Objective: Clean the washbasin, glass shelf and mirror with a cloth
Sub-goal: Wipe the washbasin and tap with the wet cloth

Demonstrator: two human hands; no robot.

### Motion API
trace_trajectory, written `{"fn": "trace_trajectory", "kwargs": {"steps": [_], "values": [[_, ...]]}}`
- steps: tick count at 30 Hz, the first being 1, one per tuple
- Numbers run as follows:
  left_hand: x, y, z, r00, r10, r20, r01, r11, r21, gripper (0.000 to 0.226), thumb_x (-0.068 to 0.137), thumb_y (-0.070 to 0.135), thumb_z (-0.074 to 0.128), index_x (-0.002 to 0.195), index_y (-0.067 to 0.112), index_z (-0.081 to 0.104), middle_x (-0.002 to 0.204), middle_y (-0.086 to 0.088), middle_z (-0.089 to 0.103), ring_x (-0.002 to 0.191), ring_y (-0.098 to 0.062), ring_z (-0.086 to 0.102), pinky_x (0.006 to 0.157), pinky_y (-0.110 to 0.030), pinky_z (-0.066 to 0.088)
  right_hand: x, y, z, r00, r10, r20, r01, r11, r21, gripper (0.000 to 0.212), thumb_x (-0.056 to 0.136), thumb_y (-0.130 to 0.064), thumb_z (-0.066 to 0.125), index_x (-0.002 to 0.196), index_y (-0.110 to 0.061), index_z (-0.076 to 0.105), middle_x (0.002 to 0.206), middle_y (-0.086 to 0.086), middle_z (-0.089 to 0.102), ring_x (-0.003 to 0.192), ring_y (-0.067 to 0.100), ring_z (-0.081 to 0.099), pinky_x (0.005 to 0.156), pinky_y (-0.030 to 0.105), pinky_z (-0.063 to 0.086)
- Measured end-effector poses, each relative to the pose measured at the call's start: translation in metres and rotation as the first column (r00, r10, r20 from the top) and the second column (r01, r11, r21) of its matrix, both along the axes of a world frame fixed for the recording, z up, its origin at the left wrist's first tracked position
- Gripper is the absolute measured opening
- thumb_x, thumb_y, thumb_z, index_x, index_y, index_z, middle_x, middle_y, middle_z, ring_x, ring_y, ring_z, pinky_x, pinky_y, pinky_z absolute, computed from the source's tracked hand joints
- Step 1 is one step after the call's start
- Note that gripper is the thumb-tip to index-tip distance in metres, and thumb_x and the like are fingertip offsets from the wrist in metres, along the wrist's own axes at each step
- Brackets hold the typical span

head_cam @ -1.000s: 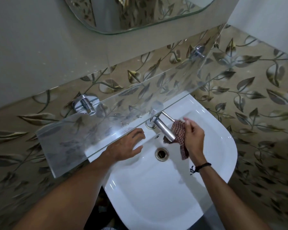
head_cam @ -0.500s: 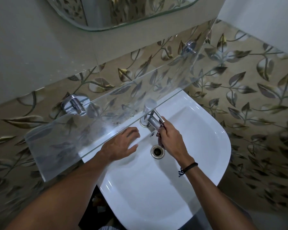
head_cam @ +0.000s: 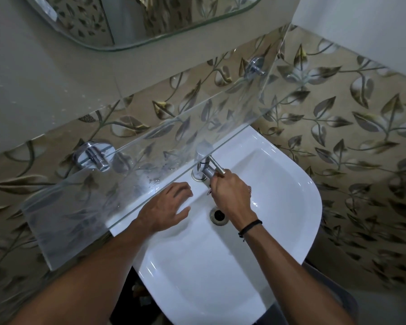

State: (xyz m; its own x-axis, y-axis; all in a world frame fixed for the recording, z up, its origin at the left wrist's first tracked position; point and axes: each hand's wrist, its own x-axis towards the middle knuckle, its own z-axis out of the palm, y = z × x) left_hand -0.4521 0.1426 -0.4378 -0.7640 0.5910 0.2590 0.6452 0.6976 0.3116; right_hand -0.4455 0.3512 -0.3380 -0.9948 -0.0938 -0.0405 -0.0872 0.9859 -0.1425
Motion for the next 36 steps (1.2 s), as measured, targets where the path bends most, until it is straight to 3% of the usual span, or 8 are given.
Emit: {"fn": "trace_trajectory", "kwargs": {"steps": [8,16,21,24,27,31,34,36], "values": [[-0.001,-0.002,-0.007,0.998,0.032,0.045,-0.028,0.996,-0.081,0.038,0.096,0.044,0.054,0.126,0.022,0.059,0.137,0.0,0.052,0.125,-0.021,0.048,0.104,-0.036,0.043,-0.045,0.027,-0.007,0.883,-0.02,0.469,0.342,0.712,-0.614,0.018,0.098,-0.01,0.044,0.083,-0.013,0.054,0.089,0.013,0.056,0.08,0.024,0.049,0.073,0.035,0.037],[0.0,-0.002,-0.003,0.998,0.021,0.061,-0.017,0.998,-0.052,0.037,0.096,0.044,0.056,0.124,0.021,0.06,0.135,0.001,0.053,0.124,-0.018,0.048,0.105,-0.029,0.039,-0.028,0.035,-0.027,0.893,-0.154,0.423,0.389,0.735,-0.555,0.02,0.1,-0.004,0.036,0.085,-0.006,0.05,0.089,0.018,0.059,0.082,0.033,0.06,0.064,0.035,0.036],[0.001,-0.001,0.005,0.996,0.008,0.094,-0.009,1.0,0.011,0.033,0.09,0.028,0.071,0.118,0.013,0.063,0.128,-0.005,0.057,0.119,-0.015,0.045,0.108,-0.006,0.014,-0.002,0.053,-0.047,0.697,-0.287,0.658,0.686,-0.002,-0.728,0.025,0.095,-0.025,0.05,0.075,-0.013,0.06,0.071,0.008,0.059,0.064,0.021,0.057,0.064,0.03,0.045],[0.002,-0.001,0.006,0.996,-0.007,0.092,0.006,1.0,0.015,0.035,0.09,0.027,0.072,0.119,0.011,0.064,0.129,-0.006,0.057,0.119,-0.017,0.047,0.109,-0.01,0.02,-0.007,0.074,-0.064,0.634,-0.438,0.638,0.571,-0.291,-0.767,0.008,0.084,-0.019,0.057,0.077,-0.016,0.058,0.085,0.014,0.062,0.075,0.025,0.062,0.069,0.037,0.051],[0.0,-0.001,0.003,0.997,-0.007,0.079,0.006,1.0,0.01,0.035,0.091,0.031,0.069,0.121,0.012,0.064,0.131,-0.005,0.056,0.12,-0.019,0.049,0.106,-0.02,0.03,-0.021,0.095,-0.066,0.567,-0.517,0.641,0.367,-0.537,-0.759,0.023,0.096,-0.019,0.044,0.075,-0.016,0.055,0.082,0.013,0.064,0.082,0.031,0.064,0.068,0.04,0.056],[0.0,-0.001,0.002,0.998,0.001,0.06,-0.001,1.0,-0.003,0.036,0.092,0.035,0.065,0.121,0.014,0.064,0.132,-0.003,0.056,0.12,-0.021,0.051,0.105,-0.025,0.034,-0.053,0.087,-0.061,0.61,-0.432,0.664,0.202,-0.726,-0.657,0.036,0.101,-0.031,0.034,0.085,-0.015,0.061,0.082,0.008,0.067,0.074,0.024,0.064,0.067,0.03,0.051],[0.002,-0.001,0.003,0.998,0.018,0.067,-0.017,1.0,-0.002,0.035,0.092,0.035,0.064,0.121,0.015,0.064,0.131,-0.003,0.056,0.119,-0.022,0.052,0.105,-0.026,0.034,-0.068,0.056,-0.082,0.613,-0.453,0.647,0.198,-0.705,-0.681,0.038,0.096,-0.04,0.048,0.116,-0.013,0.066,0.109,0.008,0.065,0.103,0.026,0.061,0.085,0.033,0.051],[0.001,0.0,0.006,0.997,0.015,0.074,-0.015,1.0,0.001,0.035,0.091,0.033,0.066,0.121,0.015,0.064,0.131,-0.004,0.057,0.119,-0.021,0.051,0.106,-0.023,0.032,-0.076,0.042,-0.118,0.591,-0.47,0.655,0.236,-0.676,-0.698,0.068,0.078,-0.039,0.063,0.141,-0.015,0.054,0.122,0.007,0.059,0.115,0.027,0.056,0.086,0.033,0.052]]}}
